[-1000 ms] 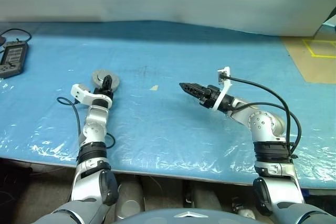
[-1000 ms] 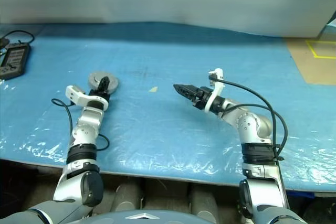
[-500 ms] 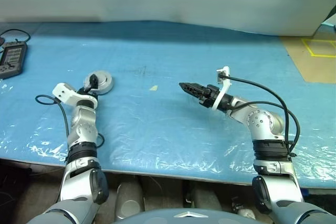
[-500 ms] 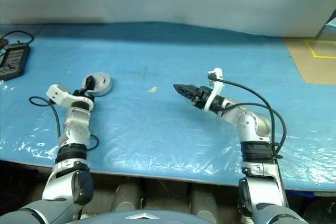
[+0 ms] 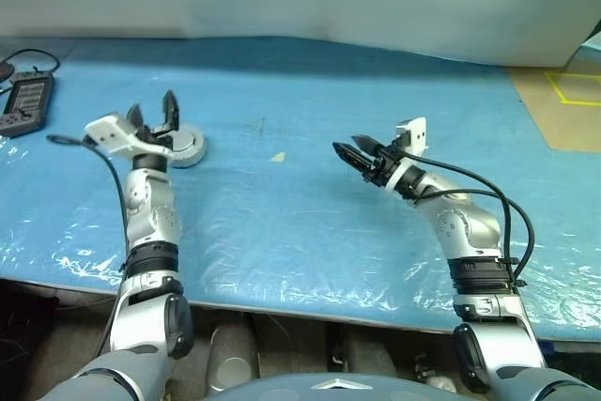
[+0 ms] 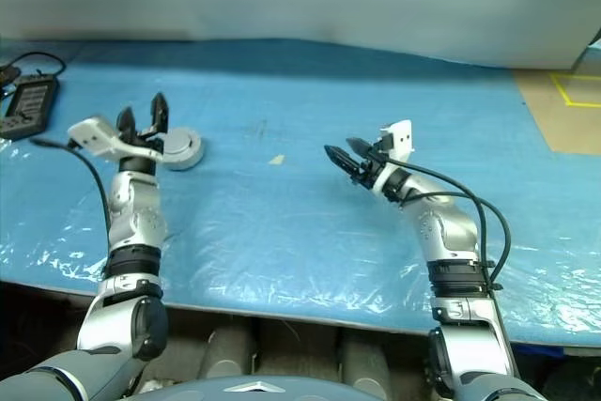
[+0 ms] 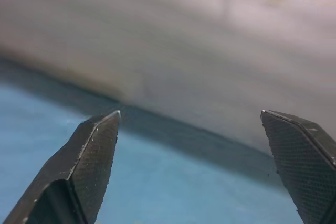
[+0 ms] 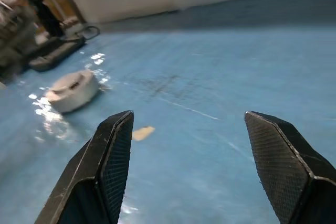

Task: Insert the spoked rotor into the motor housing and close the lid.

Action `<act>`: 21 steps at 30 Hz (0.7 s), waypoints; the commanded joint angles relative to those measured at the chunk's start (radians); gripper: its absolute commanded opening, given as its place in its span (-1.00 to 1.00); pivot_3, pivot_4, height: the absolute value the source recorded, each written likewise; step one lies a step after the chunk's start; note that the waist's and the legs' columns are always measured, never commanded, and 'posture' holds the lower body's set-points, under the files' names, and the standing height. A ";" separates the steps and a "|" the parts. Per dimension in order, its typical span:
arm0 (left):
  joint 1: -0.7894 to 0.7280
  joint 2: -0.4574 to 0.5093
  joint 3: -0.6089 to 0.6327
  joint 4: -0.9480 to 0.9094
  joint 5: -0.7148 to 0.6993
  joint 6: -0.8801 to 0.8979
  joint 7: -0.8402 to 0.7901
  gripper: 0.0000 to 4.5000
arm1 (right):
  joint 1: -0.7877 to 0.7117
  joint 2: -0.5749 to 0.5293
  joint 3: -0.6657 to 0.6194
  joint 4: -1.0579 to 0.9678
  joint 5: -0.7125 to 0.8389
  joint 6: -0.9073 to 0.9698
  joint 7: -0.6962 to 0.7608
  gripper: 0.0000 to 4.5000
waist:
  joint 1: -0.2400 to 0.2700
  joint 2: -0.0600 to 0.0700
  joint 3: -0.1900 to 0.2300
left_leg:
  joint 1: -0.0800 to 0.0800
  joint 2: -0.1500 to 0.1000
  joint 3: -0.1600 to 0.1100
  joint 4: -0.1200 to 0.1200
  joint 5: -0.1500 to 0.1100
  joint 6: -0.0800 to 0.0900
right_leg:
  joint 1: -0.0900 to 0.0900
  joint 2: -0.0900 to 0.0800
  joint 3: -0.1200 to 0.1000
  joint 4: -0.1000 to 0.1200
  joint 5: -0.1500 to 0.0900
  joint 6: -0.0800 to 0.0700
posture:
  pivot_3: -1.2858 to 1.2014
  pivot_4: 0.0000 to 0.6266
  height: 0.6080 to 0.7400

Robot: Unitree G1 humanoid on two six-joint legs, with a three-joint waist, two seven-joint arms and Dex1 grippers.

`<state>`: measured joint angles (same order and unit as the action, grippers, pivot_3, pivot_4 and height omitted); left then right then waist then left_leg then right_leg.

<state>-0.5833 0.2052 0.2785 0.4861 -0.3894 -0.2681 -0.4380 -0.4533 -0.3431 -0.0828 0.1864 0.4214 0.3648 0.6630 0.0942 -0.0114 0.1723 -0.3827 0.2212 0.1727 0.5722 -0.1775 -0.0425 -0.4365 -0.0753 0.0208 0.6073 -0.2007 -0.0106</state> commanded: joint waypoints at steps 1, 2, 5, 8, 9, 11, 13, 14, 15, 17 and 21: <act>0.069 0.033 -0.186 -0.083 0.070 0.051 -0.223 0.99 | -0.032 -0.043 -0.026 0.051 -0.034 -0.086 0.033 0.57 | -0.002 0.000 0.000 | 0.000 0.000 0.000 0.000 0.000 0.000 | 0.000 0.000 0.000 0.000 0.000 0.000 | 0.03 -0.52 1.00; 0.090 0.041 -0.220 -0.106 0.068 0.069 -0.273 0.99 | -0.038 -0.057 -0.029 0.066 -0.042 -0.104 0.045 0.57 | -0.004 0.000 0.000 | 0.000 0.000 0.001 -0.001 0.000 0.000 | -0.001 0.000 0.001 0.000 0.000 0.000 | 0.03 -0.52 1.00; 0.125 0.066 -0.288 -0.148 0.052 0.141 -0.387 0.99 | -0.042 -0.090 -0.019 0.102 -0.068 -0.157 0.087 0.57 | -0.014 0.000 0.000 | -0.001 0.001 0.002 -0.001 0.000 0.000 | -0.004 0.001 0.002 0.001 0.000 0.000 | 0.03 -0.52 1.00; 0.143 0.108 -0.350 -0.168 0.074 0.188 -0.483 0.99 | -0.027 -0.114 0.004 0.114 -0.101 -0.221 0.132 0.57 | -0.023 0.000 0.000 | -0.001 0.002 0.002 -0.001 0.000 0.000 | -0.004 0.002 0.001 0.002 0.000 -0.002 | 0.03 -0.52 1.00; 0.145 0.118 -0.361 -0.173 0.076 0.200 -0.500 0.99 | -0.020 -0.119 0.009 0.115 -0.110 -0.238 0.146 0.57 | -0.024 0.000 0.000 | 0.000 0.002 0.002 -0.001 0.000 0.000 | -0.004 0.002 0.002 0.003 0.000 -0.002 | 0.03 -0.52 1.00; 0.146 0.127 -0.367 -0.180 0.068 0.219 -0.523 1.00 | -0.002 -0.127 0.024 0.107 -0.115 -0.248 0.182 0.64 | -0.025 0.000 0.000 | 0.001 0.001 0.002 0.000 0.000 0.001 | -0.003 0.001 0.002 0.003 0.000 -0.002 | 0.03 -0.52 1.00; 0.140 0.136 -0.369 -0.181 0.070 0.230 -0.543 1.00 | 0.029 -0.135 0.041 0.085 -0.108 -0.242 0.230 0.82 | -0.024 0.000 0.000 | 0.002 0.001 0.003 0.000 0.000 0.001 | -0.002 0.001 0.002 0.002 0.000 -0.002 | 0.03 -0.52 1.00; 0.138 0.141 -0.371 -0.181 0.073 0.232 -0.552 1.00 | 0.040 -0.138 0.045 0.077 -0.108 -0.242 0.242 0.95 | -0.024 0.000 0.000 | 0.002 0.001 0.003 0.000 0.000 0.001 | -0.001 0.001 0.002 0.002 0.000 -0.002 | 0.03 -0.52 1.00; 0.137 0.143 -0.371 -0.180 0.079 0.229 -0.556 1.00 | 0.044 -0.137 0.045 0.074 -0.110 -0.247 0.244 0.98 | -0.024 0.000 0.000 | 0.002 0.001 0.002 0.000 0.000 0.001 | -0.002 0.001 0.002 0.002 0.000 -0.002 | 0.03 -0.52 1.00; 0.135 0.144 -0.368 -0.179 0.079 0.233 -0.563 1.00 | 0.049 -0.137 0.046 0.071 -0.116 -0.255 0.245 0.98 | -0.024 0.000 0.000 | 0.001 0.001 0.002 0.000 0.000 0.001 | -0.002 0.001 0.002 0.002 0.000 -0.002 | 0.03 -0.52 1.00; 0.133 0.145 -0.365 -0.173 0.083 0.238 -0.570 1.00 | 0.052 -0.143 0.055 0.084 -0.141 -0.278 0.248 0.98 | -0.025 0.000 0.000 | 0.002 0.001 0.003 0.000 0.000 0.001 | -0.002 0.001 0.002 0.002 0.000 -0.003 | 0.03 -0.52 1.00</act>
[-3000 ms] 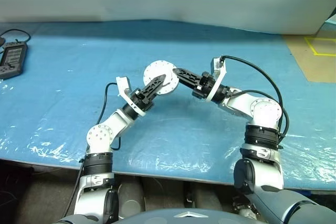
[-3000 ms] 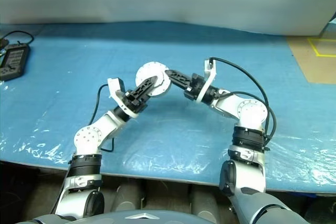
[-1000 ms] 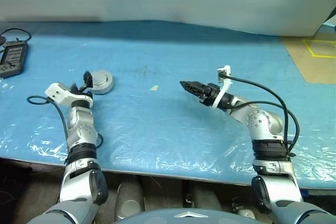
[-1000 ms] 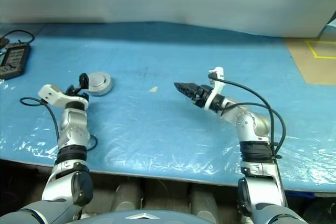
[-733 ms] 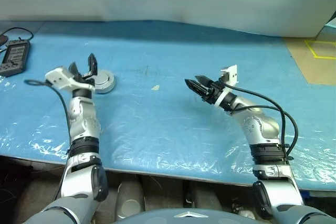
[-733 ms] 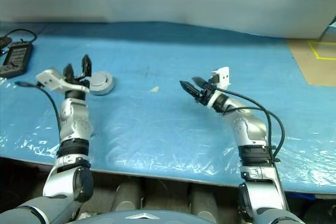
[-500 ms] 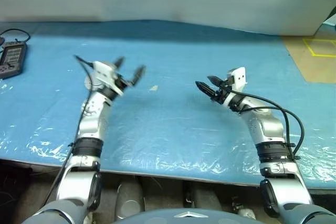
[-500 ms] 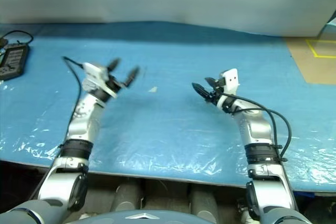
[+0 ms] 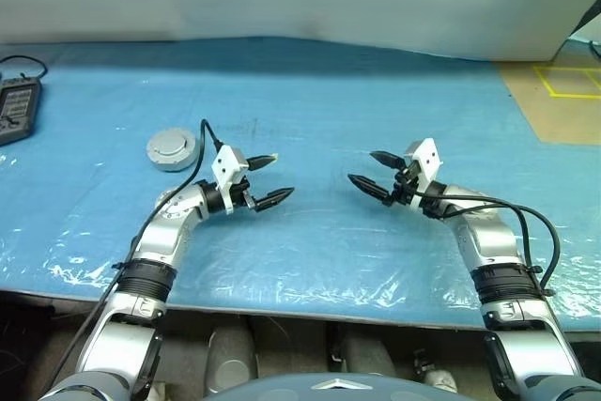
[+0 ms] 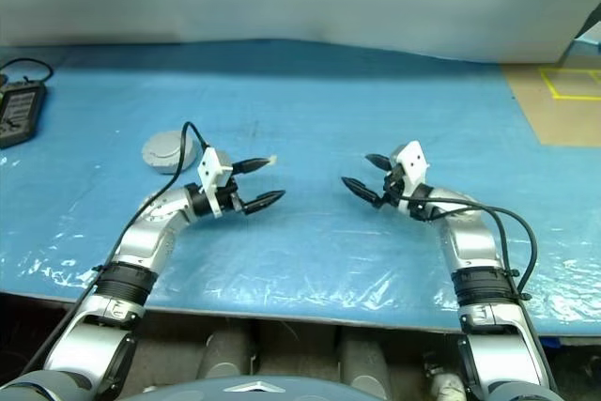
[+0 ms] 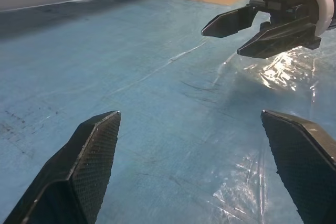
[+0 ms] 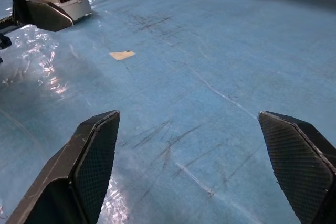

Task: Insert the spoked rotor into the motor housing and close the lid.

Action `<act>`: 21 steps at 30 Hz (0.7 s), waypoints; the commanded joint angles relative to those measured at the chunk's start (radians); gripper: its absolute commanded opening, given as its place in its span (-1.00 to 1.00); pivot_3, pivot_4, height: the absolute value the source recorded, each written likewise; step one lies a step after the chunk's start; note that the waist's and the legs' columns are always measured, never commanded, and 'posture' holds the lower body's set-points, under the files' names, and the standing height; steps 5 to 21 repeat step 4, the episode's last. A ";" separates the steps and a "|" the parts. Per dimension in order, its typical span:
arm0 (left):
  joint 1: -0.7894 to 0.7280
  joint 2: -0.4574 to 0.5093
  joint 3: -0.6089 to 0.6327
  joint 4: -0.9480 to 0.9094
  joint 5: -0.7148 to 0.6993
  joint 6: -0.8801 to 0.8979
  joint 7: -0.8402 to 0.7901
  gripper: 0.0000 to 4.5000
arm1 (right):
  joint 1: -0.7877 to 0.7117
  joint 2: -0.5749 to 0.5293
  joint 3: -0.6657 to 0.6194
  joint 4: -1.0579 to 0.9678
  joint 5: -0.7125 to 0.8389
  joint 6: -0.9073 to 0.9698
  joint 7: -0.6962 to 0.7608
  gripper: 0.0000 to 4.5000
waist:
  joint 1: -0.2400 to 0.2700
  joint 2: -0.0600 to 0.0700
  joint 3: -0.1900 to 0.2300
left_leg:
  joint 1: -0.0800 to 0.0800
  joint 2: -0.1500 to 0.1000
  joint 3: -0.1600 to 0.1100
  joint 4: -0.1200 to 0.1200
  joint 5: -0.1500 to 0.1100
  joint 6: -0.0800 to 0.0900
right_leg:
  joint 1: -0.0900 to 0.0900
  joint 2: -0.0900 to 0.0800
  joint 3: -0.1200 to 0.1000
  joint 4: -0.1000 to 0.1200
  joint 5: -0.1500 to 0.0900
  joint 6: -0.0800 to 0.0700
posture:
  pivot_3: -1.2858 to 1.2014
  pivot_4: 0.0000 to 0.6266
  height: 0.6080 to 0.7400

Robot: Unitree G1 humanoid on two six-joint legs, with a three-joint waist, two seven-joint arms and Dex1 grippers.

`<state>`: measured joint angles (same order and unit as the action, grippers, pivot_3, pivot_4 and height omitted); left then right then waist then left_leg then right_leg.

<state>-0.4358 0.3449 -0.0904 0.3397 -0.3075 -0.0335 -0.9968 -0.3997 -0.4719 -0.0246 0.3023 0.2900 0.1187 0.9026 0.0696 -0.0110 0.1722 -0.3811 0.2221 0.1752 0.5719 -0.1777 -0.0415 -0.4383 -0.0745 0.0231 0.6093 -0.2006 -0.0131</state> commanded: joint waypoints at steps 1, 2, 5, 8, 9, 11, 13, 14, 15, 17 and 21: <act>-0.014 0.006 0.002 -0.027 0.001 0.010 -0.016 1.00 | -0.003 -0.015 -0.003 -0.029 -0.012 -0.034 0.009 0.98 | 0.000 0.000 0.000 | 0.000 0.000 0.000 0.000 0.000 0.000 | 0.000 0.000 0.000 0.000 0.000 0.000 | 0.03 -0.52 1.00; -0.013 0.006 0.001 -0.028 0.000 0.015 -0.019 1.00 | -0.007 -0.014 -0.004 -0.026 -0.016 -0.036 0.007 0.98 | 0.000 0.000 0.000 | 0.000 0.000 0.000 0.000 0.000 0.000 | 0.000 0.000 0.000 0.000 0.000 0.000 | 0.03 -0.52 1.00; -0.012 0.005 0.001 -0.027 0.003 0.016 -0.019 1.00 | -0.012 -0.013 -0.007 -0.022 -0.021 -0.040 0.004 0.98 | 0.000 0.000 0.000 | 0.000 0.000 0.000 0.000 0.000 0.000 | 0.000 0.000 0.000 0.000 0.000 0.000 | 0.03 -0.52 1.00; -0.012 0.005 0.001 -0.027 0.003 0.016 -0.019 1.00 | -0.012 -0.013 -0.007 -0.022 -0.021 -0.040 0.004 0.98 | 0.000 0.000 0.000 | 0.000 0.000 0.000 0.000 0.000 0.000 | 0.000 0.000 0.000 0.000 0.000 0.000 | 0.03 -0.52 1.00; -0.012 0.005 0.001 -0.027 0.003 0.016 -0.019 1.00 | -0.012 -0.013 -0.007 -0.022 -0.021 -0.040 0.004 0.98 | 0.000 0.000 0.000 | 0.000 0.000 0.000 0.000 0.000 0.000 | 0.000 0.000 0.000 0.000 0.000 0.000 | 0.03 -0.52 1.00; -0.012 0.005 0.001 -0.027 0.003 0.016 -0.019 1.00 | -0.012 -0.013 -0.007 -0.022 -0.021 -0.040 0.004 0.98 | 0.000 0.000 0.000 | 0.000 0.000 0.000 0.000 0.000 0.000 | 0.000 0.000 0.000 0.000 0.000 0.000 | 0.03 -0.52 1.00; -0.012 0.005 0.001 -0.027 0.003 0.016 -0.019 1.00 | -0.012 -0.013 -0.007 -0.022 -0.021 -0.040 0.004 0.98 | 0.000 0.000 0.000 | 0.000 0.000 0.000 0.000 0.000 0.000 | 0.000 0.000 0.000 0.000 0.000 0.000 | 0.03 -0.52 1.00; -0.012 0.005 0.001 -0.027 0.003 0.016 -0.019 1.00 | -0.012 -0.013 -0.007 -0.022 -0.021 -0.040 0.004 0.98 | 0.000 0.000 0.000 | 0.000 0.000 0.000 0.000 0.000 0.000 | 0.000 0.000 0.000 0.000 0.000 0.000 | 0.03 -0.52 1.00; -0.012 0.005 0.001 -0.027 0.003 0.016 -0.019 1.00 | -0.012 -0.013 -0.007 -0.022 -0.021 -0.040 0.004 0.98 | 0.000 0.000 0.000 | 0.000 0.000 0.000 0.000 0.000 0.000 | 0.000 0.000 0.000 0.000 0.000 0.000 | 0.03 -0.52 1.00; -0.012 0.005 0.001 -0.027 0.003 0.016 -0.019 1.00 | -0.012 -0.013 -0.007 -0.022 -0.021 -0.040 0.004 0.98 | 0.000 0.000 0.000 | 0.000 0.000 0.000 0.000 0.000 0.000 | 0.000 0.000 0.000 0.000 0.000 0.000 | 0.03 -0.52 1.00; -0.012 0.005 0.001 -0.027 0.003 0.016 -0.019 1.00 | -0.012 -0.013 -0.007 -0.022 -0.021 -0.040 0.004 0.98 | 0.000 0.000 0.000 | 0.000 0.000 0.000 0.000 0.000 0.000 | 0.000 0.000 0.000 0.000 0.000 0.000 | 0.03 -0.52 1.00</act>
